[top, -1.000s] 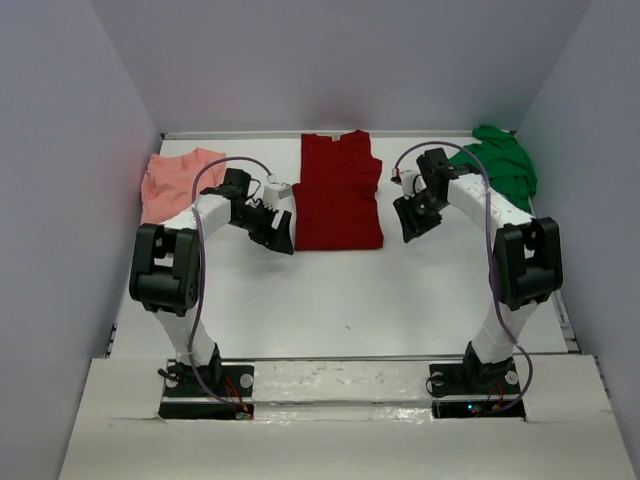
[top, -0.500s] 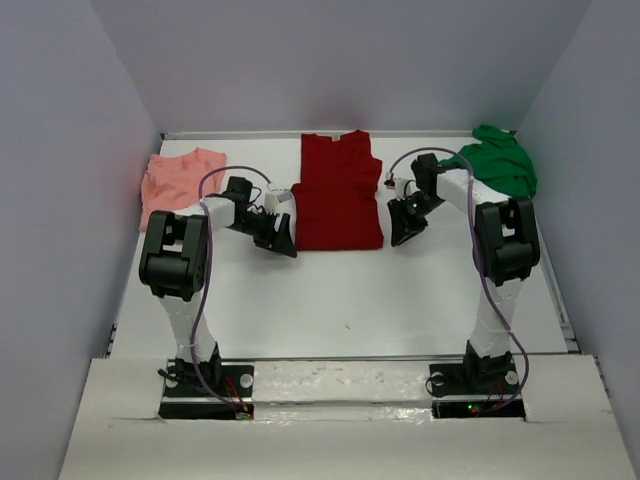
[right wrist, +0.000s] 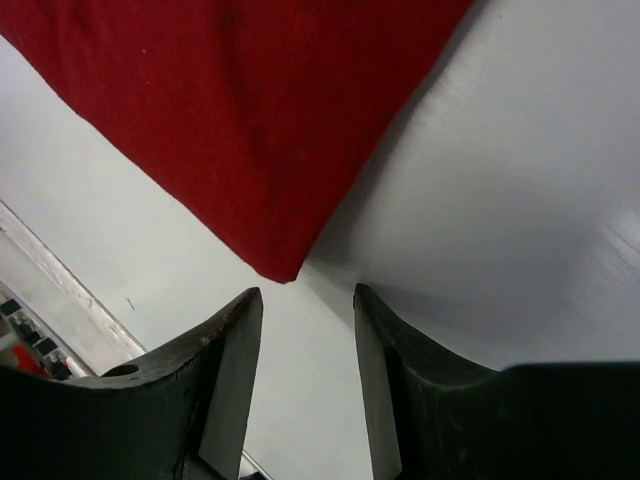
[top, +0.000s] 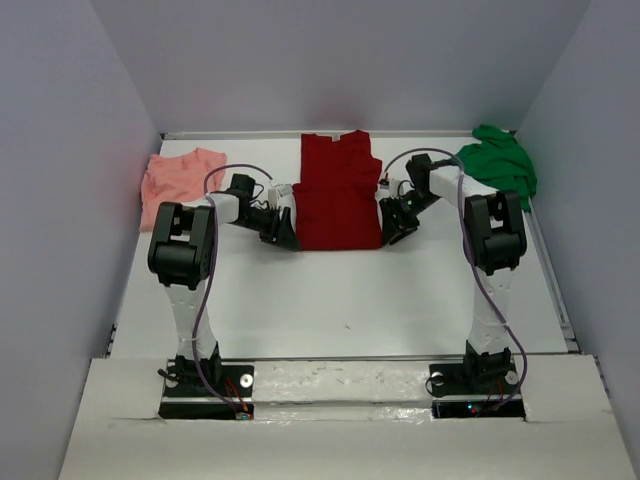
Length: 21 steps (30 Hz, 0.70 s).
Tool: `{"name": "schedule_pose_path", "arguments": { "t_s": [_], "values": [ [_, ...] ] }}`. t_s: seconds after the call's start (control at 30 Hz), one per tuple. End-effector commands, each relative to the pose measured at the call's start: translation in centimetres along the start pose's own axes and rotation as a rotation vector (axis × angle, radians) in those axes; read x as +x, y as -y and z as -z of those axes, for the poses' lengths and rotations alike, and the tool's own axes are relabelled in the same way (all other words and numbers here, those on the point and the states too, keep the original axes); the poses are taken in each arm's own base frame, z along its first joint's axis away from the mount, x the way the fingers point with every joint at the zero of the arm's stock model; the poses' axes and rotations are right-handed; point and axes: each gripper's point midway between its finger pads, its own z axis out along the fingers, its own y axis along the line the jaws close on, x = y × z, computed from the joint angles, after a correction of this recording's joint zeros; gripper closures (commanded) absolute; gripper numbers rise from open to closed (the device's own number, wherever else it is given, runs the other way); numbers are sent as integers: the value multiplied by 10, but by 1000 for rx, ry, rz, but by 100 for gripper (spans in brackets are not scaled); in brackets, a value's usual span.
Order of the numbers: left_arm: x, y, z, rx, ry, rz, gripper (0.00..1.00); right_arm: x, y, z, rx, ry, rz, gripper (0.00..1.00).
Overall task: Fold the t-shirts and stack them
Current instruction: Fold the tshirt
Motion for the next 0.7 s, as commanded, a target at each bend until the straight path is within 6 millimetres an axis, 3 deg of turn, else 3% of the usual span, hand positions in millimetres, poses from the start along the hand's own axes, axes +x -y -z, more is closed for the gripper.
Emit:
{"name": "schedule_pose_path", "arguments": {
  "t_s": [0.0,0.47,0.67],
  "values": [
    [3,-18,-5,-60,-11,3,48,-8,-11,4,-48,7,11,52],
    [-7,-24,-6,-123,11,-11,70,-14,-12,-4,-98,-4,2,49],
    [-11,-22,-5,-133,18,-27,75,-12,-16,-3,-116,-5,-1,51]
  ]
}}
